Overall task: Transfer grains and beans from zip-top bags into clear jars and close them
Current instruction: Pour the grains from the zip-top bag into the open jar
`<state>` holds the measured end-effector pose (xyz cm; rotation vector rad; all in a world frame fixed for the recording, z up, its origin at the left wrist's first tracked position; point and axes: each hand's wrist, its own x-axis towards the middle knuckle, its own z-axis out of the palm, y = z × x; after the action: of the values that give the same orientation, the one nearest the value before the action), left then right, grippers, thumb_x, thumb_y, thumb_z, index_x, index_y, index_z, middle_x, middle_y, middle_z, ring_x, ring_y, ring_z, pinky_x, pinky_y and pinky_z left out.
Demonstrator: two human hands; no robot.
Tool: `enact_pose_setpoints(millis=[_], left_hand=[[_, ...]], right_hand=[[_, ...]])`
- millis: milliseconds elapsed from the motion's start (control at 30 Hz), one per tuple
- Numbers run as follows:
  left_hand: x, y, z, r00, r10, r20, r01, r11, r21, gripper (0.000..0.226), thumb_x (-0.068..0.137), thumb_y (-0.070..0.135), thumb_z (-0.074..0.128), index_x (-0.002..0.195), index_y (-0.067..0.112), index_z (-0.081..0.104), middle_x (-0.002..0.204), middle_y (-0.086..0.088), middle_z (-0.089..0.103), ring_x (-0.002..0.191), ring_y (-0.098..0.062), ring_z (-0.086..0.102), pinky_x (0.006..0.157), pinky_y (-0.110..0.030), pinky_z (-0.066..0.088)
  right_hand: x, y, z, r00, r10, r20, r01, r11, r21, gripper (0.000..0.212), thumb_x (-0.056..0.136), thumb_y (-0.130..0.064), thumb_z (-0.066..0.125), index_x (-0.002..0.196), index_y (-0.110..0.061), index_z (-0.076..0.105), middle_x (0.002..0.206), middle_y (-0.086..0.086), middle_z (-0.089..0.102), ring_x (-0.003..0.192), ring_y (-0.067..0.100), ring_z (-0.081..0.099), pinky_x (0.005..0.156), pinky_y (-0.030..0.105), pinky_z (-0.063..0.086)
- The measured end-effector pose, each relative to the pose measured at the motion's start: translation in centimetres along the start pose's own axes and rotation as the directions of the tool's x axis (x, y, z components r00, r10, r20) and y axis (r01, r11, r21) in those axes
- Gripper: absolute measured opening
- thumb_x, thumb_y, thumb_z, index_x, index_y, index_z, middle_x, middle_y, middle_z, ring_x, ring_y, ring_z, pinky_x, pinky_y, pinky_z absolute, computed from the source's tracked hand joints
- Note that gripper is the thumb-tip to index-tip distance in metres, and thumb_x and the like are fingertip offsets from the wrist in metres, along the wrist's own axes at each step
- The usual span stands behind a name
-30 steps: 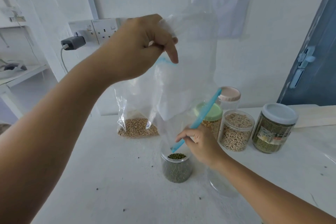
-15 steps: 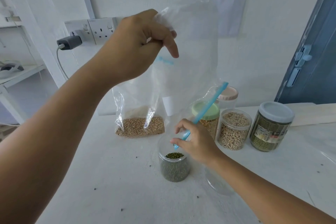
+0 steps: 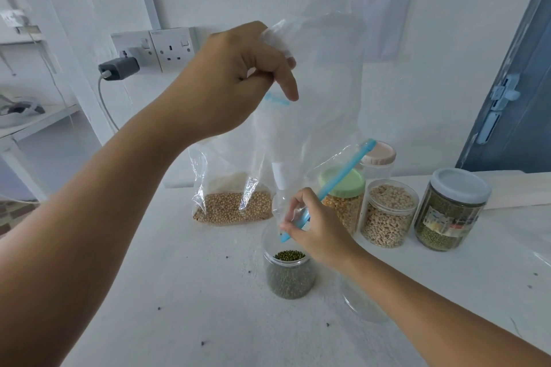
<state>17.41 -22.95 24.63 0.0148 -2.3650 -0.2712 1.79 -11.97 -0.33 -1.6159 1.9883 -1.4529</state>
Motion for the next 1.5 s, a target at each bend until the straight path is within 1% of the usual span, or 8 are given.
enact_pose_setpoints(millis=[167, 333, 500, 800, 1167, 1300, 1400, 1500], left_hand=[[-0.4, -0.3, 0.1, 1.0, -0.002, 0.005, 0.002, 1.0, -0.002, 0.044, 0.092, -0.004, 0.048, 0.094, 0.023, 0.083, 0.115, -0.007, 0.068, 0.112, 0.007, 0.061, 0.098, -0.016, 0.048], [-0.6, -0.2, 0.4, 1.0, 0.005, 0.025, -0.005, 1.0, -0.013, 0.043, 0.091, -0.003, 0.048, 0.095, 0.02, 0.084, 0.115, -0.006, 0.067, 0.11, 0.01, 0.06, 0.096, -0.012, 0.046], [-0.6, -0.5, 0.5, 0.999, 0.018, 0.033, -0.017, 1.0, -0.013, 0.043, 0.091, 0.0, 0.047, 0.095, 0.022, 0.084, 0.115, -0.008, 0.067, 0.11, 0.011, 0.06, 0.095, -0.014, 0.048], [-0.7, -0.9, 0.4, 1.0, -0.003, 0.03, 0.004, 1.0, -0.008, 0.044, 0.091, 0.002, 0.046, 0.094, 0.027, 0.082, 0.116, -0.006, 0.067, 0.111, 0.009, 0.059, 0.097, -0.02, 0.049], [-0.7, -1.1, 0.3, 0.999, 0.005, 0.043, -0.005, 1.0, 0.003, 0.044, 0.092, 0.002, 0.047, 0.094, 0.028, 0.082, 0.116, -0.005, 0.067, 0.111, 0.008, 0.06, 0.097, -0.018, 0.05], [-0.7, -1.0, -0.4, 0.999, 0.029, -0.024, -0.029, 0.999, 0.019, 0.043, 0.092, -0.004, 0.047, 0.094, 0.02, 0.083, 0.115, -0.008, 0.067, 0.112, 0.009, 0.06, 0.097, -0.015, 0.048], [-0.5, -0.3, -0.9, 0.998, 0.055, 0.0, -0.055, 0.998, 0.03, 0.043, 0.092, -0.003, 0.047, 0.094, 0.021, 0.083, 0.116, -0.007, 0.067, 0.113, 0.004, 0.062, 0.097, -0.021, 0.05], [-0.4, 0.0, -1.0, 0.997, 0.066, -0.036, -0.065, 0.997, 0.043, 0.042, 0.092, -0.004, 0.048, 0.093, 0.021, 0.083, 0.115, -0.008, 0.067, 0.112, 0.004, 0.063, 0.098, -0.023, 0.051]], right_hand=[[0.1, -0.3, -0.3, 0.999, 0.024, 0.025, -0.024, 0.999, 0.021, 0.03, 0.092, -0.023, 0.078, 0.098, -0.031, 0.05, 0.095, -0.021, 0.065, 0.088, 0.003, 0.07, 0.078, 0.022, 0.057], [0.1, 0.2, 0.1, 0.998, 0.057, -0.016, -0.058, 0.998, -0.034, 0.043, 0.085, -0.021, 0.085, 0.09, -0.03, 0.044, 0.078, -0.005, 0.068, 0.074, 0.009, 0.071, 0.072, 0.026, 0.058], [0.3, -0.1, -0.1, 0.998, 0.049, 0.033, -0.047, 0.997, -0.059, 0.036, 0.092, -0.018, 0.077, 0.099, -0.032, 0.044, 0.091, -0.003, 0.065, 0.078, 0.012, 0.066, 0.072, 0.026, 0.055], [0.8, -0.2, -0.3, 0.992, -0.001, 0.13, 0.001, 1.0, 0.001, 0.016, 0.088, -0.012, 0.081, 0.086, -0.028, 0.079, 0.081, -0.019, 0.072, 0.082, 0.008, 0.069, 0.082, 0.017, 0.054], [0.6, -0.4, -1.1, 0.992, 0.013, 0.129, -0.011, 1.0, -0.021, 0.024, 0.097, -0.036, 0.071, 0.097, -0.036, 0.047, 0.103, -0.016, 0.066, 0.089, 0.007, 0.066, 0.076, 0.026, 0.052], [0.5, 0.5, -0.8, 0.985, -0.085, 0.151, 0.092, 0.995, -0.04, 0.007, 0.096, -0.027, 0.073, 0.098, -0.029, 0.067, 0.099, -0.015, 0.069, 0.098, 0.013, 0.065, 0.093, 0.039, 0.051], [0.3, 0.7, -0.7, 0.991, -0.104, 0.089, 0.104, 0.995, 0.011, 0.006, 0.093, -0.031, 0.073, 0.098, -0.031, 0.077, 0.092, -0.009, 0.074, 0.085, 0.023, 0.069, 0.085, 0.046, 0.055], [0.3, 0.5, -1.2, 0.993, -0.112, 0.043, 0.11, 0.992, 0.062, 0.013, 0.093, -0.016, 0.076, 0.099, -0.026, 0.082, 0.091, -0.01, 0.075, 0.089, 0.017, 0.07, 0.09, 0.032, 0.055]])
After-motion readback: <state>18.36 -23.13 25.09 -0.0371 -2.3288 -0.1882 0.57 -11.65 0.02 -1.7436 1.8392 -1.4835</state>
